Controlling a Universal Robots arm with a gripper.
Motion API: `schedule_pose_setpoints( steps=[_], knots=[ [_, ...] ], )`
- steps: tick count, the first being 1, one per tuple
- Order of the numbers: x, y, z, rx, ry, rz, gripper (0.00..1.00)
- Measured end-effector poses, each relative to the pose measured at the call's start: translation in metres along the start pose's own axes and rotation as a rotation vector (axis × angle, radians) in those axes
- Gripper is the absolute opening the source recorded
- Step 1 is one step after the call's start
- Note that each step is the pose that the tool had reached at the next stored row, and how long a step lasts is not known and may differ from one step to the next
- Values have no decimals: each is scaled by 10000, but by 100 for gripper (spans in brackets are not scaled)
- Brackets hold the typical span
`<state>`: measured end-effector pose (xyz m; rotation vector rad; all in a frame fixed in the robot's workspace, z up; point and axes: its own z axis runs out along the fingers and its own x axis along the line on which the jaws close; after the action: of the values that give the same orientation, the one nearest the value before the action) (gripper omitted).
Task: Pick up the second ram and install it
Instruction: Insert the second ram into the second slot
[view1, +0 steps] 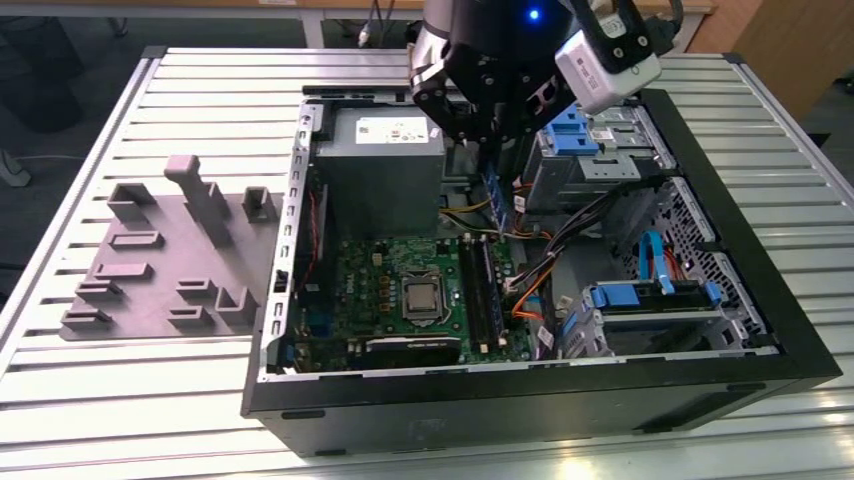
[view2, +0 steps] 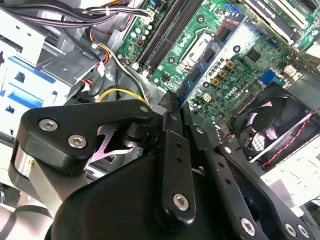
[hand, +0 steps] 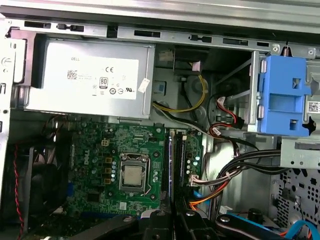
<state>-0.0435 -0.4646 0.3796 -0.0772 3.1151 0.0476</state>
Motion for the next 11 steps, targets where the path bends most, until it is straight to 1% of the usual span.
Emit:
schedule_pose_setpoints(
  steps=[6, 11],
  knots=[
    [0, 0, 4, -3, -2, 2, 14],
    [2, -2, 66, -3, -1, 4, 14]
  ],
)
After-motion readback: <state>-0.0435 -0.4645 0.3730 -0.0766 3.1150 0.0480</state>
